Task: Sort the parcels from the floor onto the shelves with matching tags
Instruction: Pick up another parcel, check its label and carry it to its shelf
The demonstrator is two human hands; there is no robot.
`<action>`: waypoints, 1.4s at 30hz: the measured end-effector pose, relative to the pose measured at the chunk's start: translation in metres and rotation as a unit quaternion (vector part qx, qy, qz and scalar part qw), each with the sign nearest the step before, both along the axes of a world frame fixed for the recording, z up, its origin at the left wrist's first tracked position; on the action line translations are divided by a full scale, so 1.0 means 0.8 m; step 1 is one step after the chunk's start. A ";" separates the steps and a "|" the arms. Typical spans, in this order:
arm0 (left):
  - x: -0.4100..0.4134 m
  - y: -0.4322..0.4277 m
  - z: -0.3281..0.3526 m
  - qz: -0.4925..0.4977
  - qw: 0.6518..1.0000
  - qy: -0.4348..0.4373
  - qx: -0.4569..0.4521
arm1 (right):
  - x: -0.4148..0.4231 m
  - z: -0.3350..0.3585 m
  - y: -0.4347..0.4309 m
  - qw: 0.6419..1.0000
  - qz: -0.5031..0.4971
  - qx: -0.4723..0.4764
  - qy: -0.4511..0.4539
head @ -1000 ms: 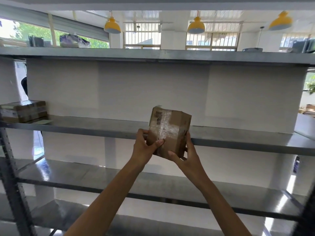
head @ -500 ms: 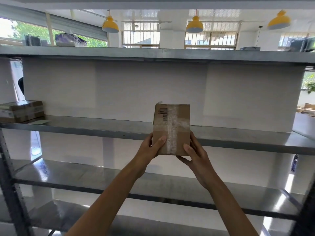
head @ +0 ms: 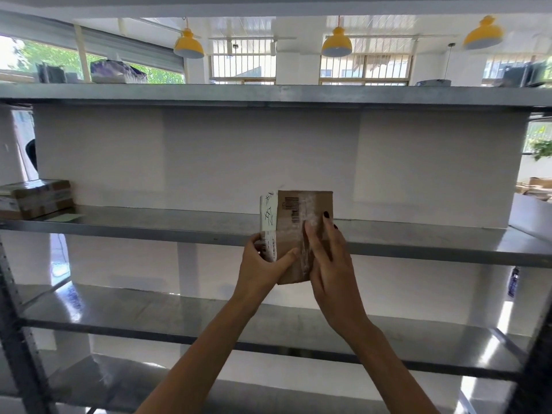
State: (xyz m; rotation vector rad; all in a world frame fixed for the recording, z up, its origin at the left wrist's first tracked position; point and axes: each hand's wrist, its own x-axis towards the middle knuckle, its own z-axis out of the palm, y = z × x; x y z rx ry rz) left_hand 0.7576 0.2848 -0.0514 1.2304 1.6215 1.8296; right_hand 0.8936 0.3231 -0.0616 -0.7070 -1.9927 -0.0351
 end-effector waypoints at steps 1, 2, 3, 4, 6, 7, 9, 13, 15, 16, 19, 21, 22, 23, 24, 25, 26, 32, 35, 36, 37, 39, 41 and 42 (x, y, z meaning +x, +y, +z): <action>-0.001 -0.001 0.004 -0.005 1.000 0.009 -0.004 | 0.001 -0.001 -0.001 1.000 -0.007 -0.005 0.000; -0.002 -0.003 0.007 -0.015 1.000 0.012 -0.006 | 0.002 -0.002 -0.002 1.000 -0.004 -0.012 0.002; -0.002 -0.005 0.009 -0.028 1.000 0.006 -0.004 | 0.003 -0.003 -0.002 1.000 0.004 -0.021 0.003; -0.001 -0.008 0.010 -0.043 0.999 -0.007 0.001 | 0.005 -0.004 -0.003 0.999 0.013 -0.030 0.003; -0.001 -0.015 0.010 -0.068 0.997 -0.034 0.012 | 0.007 -0.007 -0.005 0.999 0.021 -0.042 -0.009; 0.000 -0.017 0.009 -0.078 0.996 -0.043 0.015 | 0.009 -0.007 -0.007 0.998 0.021 -0.047 -0.019; 0.002 -0.020 0.006 -0.097 0.993 -0.062 0.020 | 0.009 -0.004 -0.009 0.998 0.016 -0.058 -0.036; 0.002 -0.022 0.006 -0.102 0.992 -0.065 0.032 | 0.011 0.007 -0.014 0.995 0.018 -0.094 -0.021; -0.004 -0.025 0.011 -0.104 0.991 -0.069 0.044 | 0.015 0.012 -0.016 0.994 0.040 -0.102 0.008; -0.007 -0.027 0.013 -0.108 0.991 -0.070 0.047 | 0.017 0.013 -0.017 0.993 0.054 -0.107 0.019; -0.017 -0.034 0.017 -0.119 0.991 -0.050 0.046 | 0.024 0.017 -0.020 0.974 0.133 -0.170 0.069; -0.019 -0.039 0.018 -0.108 0.992 -0.030 0.061 | 0.030 0.021 -0.020 0.951 0.192 -0.224 0.096; -0.019 -0.040 0.020 -0.100 0.992 -0.023 0.077 | 0.033 0.021 -0.020 0.941 0.214 -0.240 0.103; -0.018 -0.043 0.021 -0.094 0.991 -0.014 0.092 | 0.035 0.023 -0.020 0.933 0.233 -0.252 0.109; -0.016 -0.044 0.022 -0.092 0.990 -0.007 0.103 | 0.037 0.024 -0.020 0.926 0.247 -0.260 0.114; -0.014 -0.045 0.023 -0.095 0.989 -0.006 0.110 | 0.038 0.025 -0.020 0.921 0.259 -0.267 0.120; -0.012 -0.047 0.024 -0.103 0.988 -0.012 0.114 | 0.040 0.027 -0.020 0.914 0.270 -0.273 0.128; -0.004 -0.055 0.034 -0.260 0.956 -0.131 0.031 | 0.044 0.035 -0.022 0.851 0.358 -0.337 0.185; 0.000 -0.059 0.040 -0.293 0.949 -0.119 -0.016 | 0.044 0.035 -0.022 0.832 0.372 -0.362 0.196; 0.001 -0.060 0.041 -0.294 0.949 -0.111 -0.031 | 0.044 0.035 -0.021 0.830 0.370 -0.367 0.198; 0.001 -0.060 0.042 -0.297 0.948 -0.107 -0.048 | 0.045 0.033 -0.020 0.829 0.368 -0.371 0.198; -0.001 -0.061 0.043 -0.310 0.942 -0.101 -0.079 | 0.046 0.031 -0.018 0.824 0.367 -0.384 0.196; -0.001 -0.062 0.043 -0.326 0.938 -0.082 -0.091 | 0.048 0.028 -0.017 0.823 0.365 -0.393 0.187; -0.001 -0.062 0.043 -0.328 0.937 -0.076 -0.090 | 0.048 0.027 -0.017 0.824 0.364 -0.395 0.184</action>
